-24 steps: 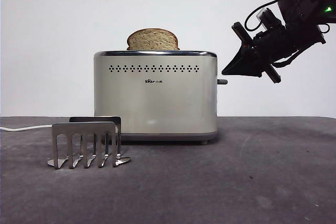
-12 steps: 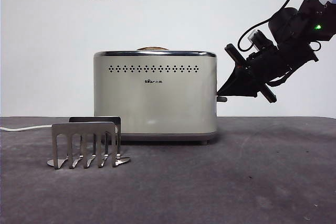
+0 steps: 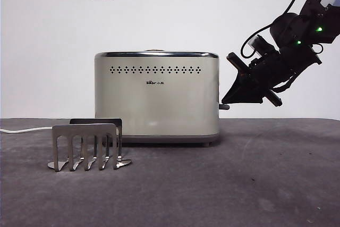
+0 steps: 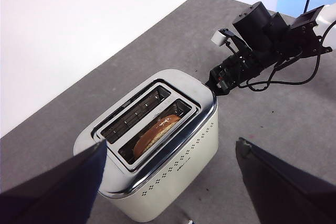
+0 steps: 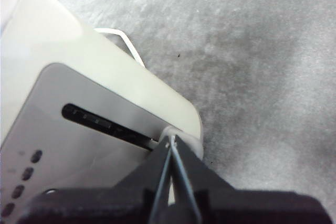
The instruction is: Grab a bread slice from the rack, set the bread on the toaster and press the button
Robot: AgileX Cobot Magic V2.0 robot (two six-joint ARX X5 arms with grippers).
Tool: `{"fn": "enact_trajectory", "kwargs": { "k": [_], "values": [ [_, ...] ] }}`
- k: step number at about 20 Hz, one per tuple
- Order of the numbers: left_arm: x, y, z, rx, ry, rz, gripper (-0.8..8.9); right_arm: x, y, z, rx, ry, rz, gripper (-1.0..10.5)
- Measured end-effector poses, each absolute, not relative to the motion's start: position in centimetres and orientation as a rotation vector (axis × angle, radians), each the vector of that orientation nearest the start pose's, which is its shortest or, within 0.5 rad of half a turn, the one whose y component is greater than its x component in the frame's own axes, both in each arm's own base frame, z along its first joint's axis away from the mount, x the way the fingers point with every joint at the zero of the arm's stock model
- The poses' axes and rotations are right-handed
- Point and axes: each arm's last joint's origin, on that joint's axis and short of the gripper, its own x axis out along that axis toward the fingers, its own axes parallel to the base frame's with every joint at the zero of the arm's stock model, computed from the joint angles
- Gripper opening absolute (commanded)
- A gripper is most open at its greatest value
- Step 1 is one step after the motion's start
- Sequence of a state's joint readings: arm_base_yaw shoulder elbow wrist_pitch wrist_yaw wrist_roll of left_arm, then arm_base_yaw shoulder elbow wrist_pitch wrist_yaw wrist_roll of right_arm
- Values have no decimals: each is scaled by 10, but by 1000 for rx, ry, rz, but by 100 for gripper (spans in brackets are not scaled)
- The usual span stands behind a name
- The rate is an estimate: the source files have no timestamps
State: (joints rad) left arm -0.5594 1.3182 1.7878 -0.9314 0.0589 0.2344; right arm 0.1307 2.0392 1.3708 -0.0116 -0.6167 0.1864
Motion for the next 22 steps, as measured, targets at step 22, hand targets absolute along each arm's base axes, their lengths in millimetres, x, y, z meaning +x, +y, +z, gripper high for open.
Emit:
{"fn": "enact_trajectory", "kwargs": {
  "k": [22],
  "values": [
    [195, -124, 480, 324, 397, -656, 409, 381, 64, 308, 296, 535, 686, -12]
  ]
}}
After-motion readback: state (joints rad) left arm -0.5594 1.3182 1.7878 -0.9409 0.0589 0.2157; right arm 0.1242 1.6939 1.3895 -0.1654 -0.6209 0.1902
